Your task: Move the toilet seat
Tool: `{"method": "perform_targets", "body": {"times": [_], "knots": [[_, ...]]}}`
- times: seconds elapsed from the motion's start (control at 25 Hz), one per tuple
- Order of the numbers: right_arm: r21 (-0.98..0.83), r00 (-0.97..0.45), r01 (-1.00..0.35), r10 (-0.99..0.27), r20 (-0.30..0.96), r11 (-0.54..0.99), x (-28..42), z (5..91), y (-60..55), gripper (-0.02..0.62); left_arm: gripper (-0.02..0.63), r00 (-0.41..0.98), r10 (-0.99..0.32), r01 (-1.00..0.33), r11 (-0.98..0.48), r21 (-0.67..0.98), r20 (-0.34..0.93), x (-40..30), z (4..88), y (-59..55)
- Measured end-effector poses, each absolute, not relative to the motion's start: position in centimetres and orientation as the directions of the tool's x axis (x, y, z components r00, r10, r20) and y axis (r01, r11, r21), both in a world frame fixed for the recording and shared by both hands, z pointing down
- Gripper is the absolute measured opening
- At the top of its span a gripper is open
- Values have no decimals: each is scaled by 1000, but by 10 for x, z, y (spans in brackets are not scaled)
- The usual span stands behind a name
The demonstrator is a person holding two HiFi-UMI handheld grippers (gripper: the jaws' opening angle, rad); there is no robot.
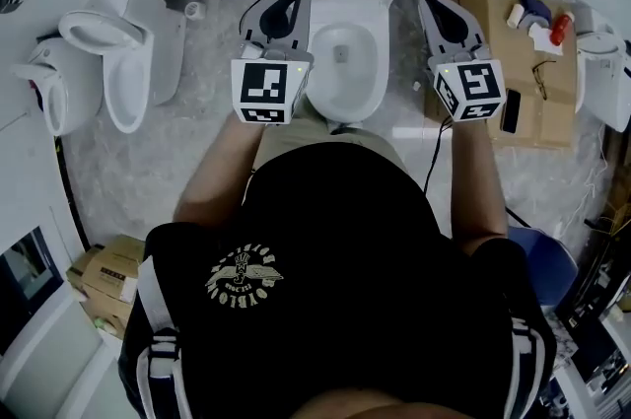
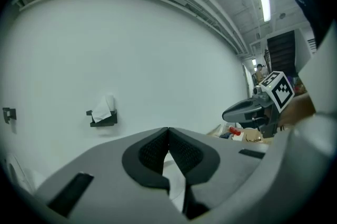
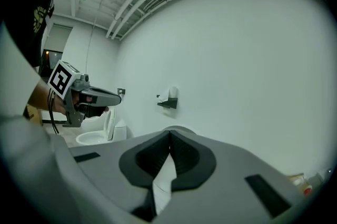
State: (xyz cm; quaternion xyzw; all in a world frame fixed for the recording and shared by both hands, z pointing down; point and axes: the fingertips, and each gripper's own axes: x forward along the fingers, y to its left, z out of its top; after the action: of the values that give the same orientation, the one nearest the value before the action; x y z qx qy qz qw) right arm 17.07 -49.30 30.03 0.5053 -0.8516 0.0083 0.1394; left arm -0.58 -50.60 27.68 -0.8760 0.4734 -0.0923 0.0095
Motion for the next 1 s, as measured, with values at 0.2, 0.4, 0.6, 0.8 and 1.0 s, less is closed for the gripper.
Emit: {"method": "perform_targets", "body": {"times": [0.2,0.4,0.6,0.8,1.0], "knots": [[138,-446,-865,-866,228,482,173,282,-462,30,23,550,-825,-815,-564,-133,128,-2,256,-469],[106,-441,-875,-869,225,472,182,281,-443,30,25,528,-839,-826,-544,-147,133,-3,249,-457],[101,-439,-876,-867,233,471,186,282,-434,29,25,522,-841,-827,-540,-157,141,-2,247,-456],[91,-413,-892,-879,237,444,184,279,-442,29,25,558,-812,-794,-582,-177,169,2,254,-474],[92,-388,-902,-886,255,422,172,282,-475,29,25,596,-782,-763,-622,-176,181,3,263,-521]]}}
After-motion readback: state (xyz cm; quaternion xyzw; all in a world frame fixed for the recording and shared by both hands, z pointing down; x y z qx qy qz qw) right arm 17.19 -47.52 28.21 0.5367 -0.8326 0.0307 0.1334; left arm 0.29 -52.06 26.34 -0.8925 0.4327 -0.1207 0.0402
